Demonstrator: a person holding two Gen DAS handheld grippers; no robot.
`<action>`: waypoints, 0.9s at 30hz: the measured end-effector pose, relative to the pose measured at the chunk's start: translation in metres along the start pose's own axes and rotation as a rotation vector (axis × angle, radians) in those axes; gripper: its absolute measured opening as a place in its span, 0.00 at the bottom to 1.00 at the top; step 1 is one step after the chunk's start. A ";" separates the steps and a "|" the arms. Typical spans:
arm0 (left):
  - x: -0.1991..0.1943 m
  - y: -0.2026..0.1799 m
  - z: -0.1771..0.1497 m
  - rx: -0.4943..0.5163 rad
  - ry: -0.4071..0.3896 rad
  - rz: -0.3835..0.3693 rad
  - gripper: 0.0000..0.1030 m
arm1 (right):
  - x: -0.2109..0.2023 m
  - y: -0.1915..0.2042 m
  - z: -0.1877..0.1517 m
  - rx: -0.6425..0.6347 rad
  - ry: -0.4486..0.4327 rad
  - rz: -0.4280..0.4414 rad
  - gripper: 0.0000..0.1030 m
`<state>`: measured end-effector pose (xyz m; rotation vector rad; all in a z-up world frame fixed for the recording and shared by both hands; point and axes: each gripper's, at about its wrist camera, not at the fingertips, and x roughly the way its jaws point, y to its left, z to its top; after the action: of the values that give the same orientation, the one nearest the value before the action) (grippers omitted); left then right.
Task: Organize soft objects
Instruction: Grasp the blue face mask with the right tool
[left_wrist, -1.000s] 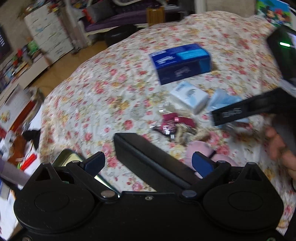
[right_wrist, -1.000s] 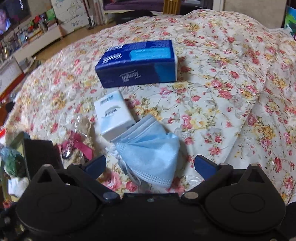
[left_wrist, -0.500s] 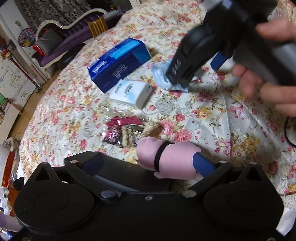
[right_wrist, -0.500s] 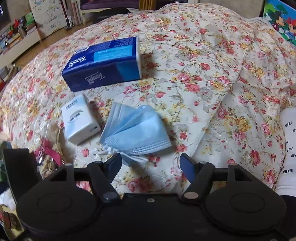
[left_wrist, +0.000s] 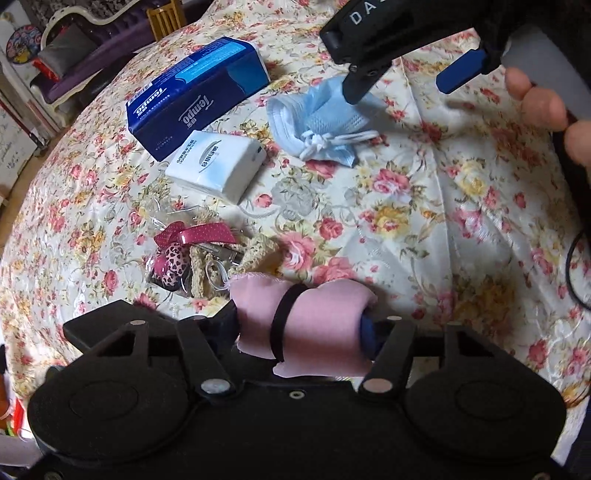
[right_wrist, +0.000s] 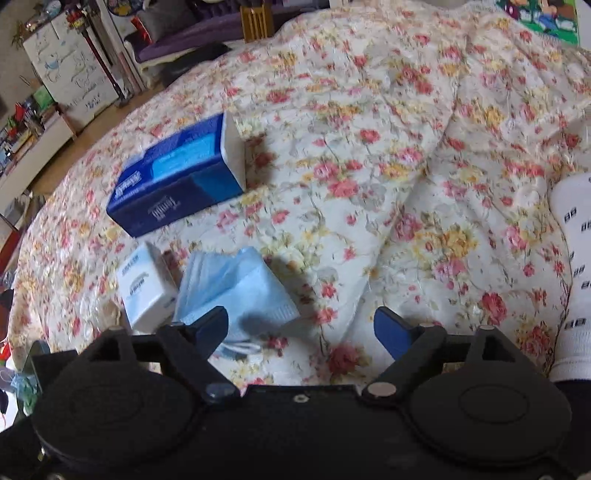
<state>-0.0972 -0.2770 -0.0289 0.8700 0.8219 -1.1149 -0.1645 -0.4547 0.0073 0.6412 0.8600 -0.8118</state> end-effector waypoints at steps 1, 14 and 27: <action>0.000 0.002 0.001 -0.015 -0.001 -0.008 0.57 | -0.001 0.004 0.000 -0.007 -0.020 -0.001 0.94; -0.003 0.013 0.010 -0.096 -0.018 -0.014 0.57 | 0.039 0.048 0.001 -0.097 -0.006 -0.086 0.99; -0.025 0.028 0.003 -0.190 -0.058 -0.042 0.56 | 0.016 0.041 -0.006 -0.118 -0.049 -0.110 0.42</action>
<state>-0.0755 -0.2642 -0.0006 0.6617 0.8861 -1.0746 -0.1273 -0.4334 -0.0026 0.4719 0.8973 -0.8657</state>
